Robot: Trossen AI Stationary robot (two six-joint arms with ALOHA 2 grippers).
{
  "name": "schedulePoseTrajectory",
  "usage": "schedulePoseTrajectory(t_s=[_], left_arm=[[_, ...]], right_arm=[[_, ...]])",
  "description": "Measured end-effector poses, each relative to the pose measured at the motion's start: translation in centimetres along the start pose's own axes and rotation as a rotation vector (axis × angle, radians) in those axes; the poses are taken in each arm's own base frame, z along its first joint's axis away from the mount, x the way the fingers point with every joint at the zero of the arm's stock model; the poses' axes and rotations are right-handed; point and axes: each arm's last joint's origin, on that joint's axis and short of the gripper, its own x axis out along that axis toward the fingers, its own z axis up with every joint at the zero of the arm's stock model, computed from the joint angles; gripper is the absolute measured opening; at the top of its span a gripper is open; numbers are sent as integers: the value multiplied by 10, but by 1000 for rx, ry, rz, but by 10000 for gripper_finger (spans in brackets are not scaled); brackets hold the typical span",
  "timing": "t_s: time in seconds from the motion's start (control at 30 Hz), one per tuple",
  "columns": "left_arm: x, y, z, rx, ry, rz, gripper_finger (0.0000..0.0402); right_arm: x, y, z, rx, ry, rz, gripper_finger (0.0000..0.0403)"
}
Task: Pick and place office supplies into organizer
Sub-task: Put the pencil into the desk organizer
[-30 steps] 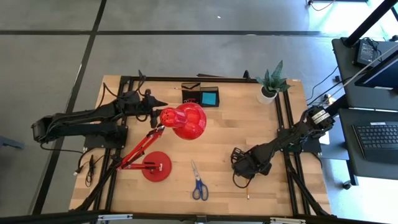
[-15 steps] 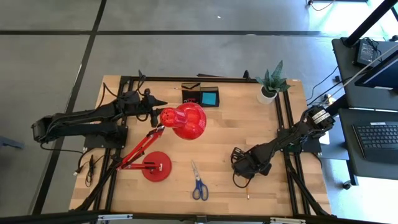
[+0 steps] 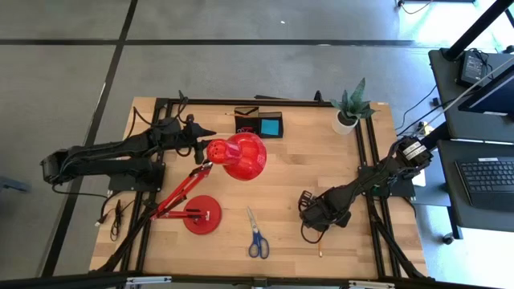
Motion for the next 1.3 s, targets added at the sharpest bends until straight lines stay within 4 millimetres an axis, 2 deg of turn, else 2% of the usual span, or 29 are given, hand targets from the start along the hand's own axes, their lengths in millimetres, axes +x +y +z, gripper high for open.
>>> schedulePoseTrajectory(t_s=[0.47, 0.57, 0.7, 0.9, 1.13, 1.3], left_arm=[[0, 0, 0, 0, 0, 0, 127], [0, 0, 0, 0, 0, 0, 127], [0, 0, 0, 0, -1, 0, 127], [0, 0, 0, 0, 0, 0, 127], [0, 0, 0, 0, 0, -1, 127], [0, 0, 0, 0, 0, -1, 127]], right_arm=[[0, -1, 1, 11, -13, -6, 53], [0, -1, 1, 64, -16, -8, 38], [0, -6, -1, 236, -29, 0, 22], [1, -22, -8, 536, -70, 7, 20], [1, -63, -18, 935, -244, -111, 18], [2, -85, -41, 1165, -229, -238, 9]])
